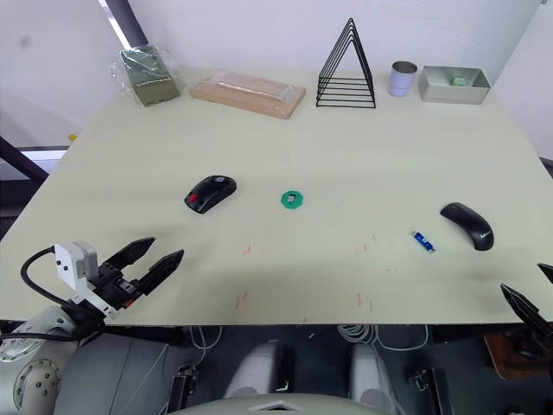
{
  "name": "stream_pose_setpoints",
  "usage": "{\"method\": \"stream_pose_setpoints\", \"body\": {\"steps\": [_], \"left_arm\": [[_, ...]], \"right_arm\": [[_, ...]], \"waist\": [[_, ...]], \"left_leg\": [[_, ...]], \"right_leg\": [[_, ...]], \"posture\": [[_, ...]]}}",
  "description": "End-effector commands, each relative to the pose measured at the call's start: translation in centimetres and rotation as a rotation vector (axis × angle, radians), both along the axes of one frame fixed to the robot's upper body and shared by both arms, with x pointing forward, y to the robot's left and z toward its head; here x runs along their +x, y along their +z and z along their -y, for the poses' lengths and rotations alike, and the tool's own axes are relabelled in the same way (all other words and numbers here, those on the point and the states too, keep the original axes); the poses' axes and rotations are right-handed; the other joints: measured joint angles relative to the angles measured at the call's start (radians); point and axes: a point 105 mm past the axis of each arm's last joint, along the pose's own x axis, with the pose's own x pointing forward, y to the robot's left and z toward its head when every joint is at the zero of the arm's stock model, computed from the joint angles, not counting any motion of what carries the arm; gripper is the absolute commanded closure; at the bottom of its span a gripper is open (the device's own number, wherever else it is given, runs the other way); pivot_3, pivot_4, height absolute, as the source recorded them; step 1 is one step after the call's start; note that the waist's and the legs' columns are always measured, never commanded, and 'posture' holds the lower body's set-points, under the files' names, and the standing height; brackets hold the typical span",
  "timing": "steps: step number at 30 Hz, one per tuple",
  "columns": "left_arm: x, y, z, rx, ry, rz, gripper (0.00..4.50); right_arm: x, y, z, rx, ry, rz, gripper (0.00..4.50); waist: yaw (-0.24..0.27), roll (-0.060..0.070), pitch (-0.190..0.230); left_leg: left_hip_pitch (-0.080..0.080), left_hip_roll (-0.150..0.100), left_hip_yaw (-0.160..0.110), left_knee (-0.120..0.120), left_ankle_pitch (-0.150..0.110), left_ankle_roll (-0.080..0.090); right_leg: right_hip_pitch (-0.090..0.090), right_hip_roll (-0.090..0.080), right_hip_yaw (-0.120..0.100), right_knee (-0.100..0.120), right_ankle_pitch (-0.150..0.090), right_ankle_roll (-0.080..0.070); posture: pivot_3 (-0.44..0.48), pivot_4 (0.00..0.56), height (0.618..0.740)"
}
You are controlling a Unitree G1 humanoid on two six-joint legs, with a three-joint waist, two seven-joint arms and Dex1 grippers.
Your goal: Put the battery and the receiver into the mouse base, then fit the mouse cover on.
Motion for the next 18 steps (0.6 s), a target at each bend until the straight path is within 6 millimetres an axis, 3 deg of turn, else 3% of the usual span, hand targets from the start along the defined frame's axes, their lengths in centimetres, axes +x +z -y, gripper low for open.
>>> {"method": "stream_pose_setpoints", "body": {"steps": [1, 11, 18], "left_arm": [[0.1, 1.1, -0.8, 0.026, 0.025, 0.051, 0.04], [2.2, 2.9, -1.3, 0.046, -0.017, 0.072, 0.04], [4.0, 4.0, -1.7, 0.078, -0.06, 0.085, 0.04]], "right_arm": [[0.2, 1.5, -0.2, -0.032, 0.027, 0.051, 0.0], [0.5, 1.9, -4.1, 0.008, 0.167, 0.009, 0.0], [-0.3, 3.3, -6.6, 0.013, 0.364, 0.128, 0.0]], "waist": [[0.0, 0.0, 0.0], [0.0, 0.0, 0.0], [0.0, 0.0, 0.0]], "left_leg": [[0.0, 0.0, 0.0, 0.0, 0.0, 0.0], [0.0, 0.0, 0.0, 0.0, 0.0, 0.0], [0.0, 0.0, 0.0, 0.0, 0.0, 0.0]], "right_leg": [[0.0, 0.0, 0.0, 0.0, 0.0, 0.0], [0.0, 0.0, 0.0, 0.0, 0.0, 0.0], [0.0, 0.001, -0.001, 0.0, 0.0, 0.0]], "posture": [[0.0, 0.15, 0.74], [0.0, 0.15, 0.74], [0.0, 0.15, 0.74]]}}
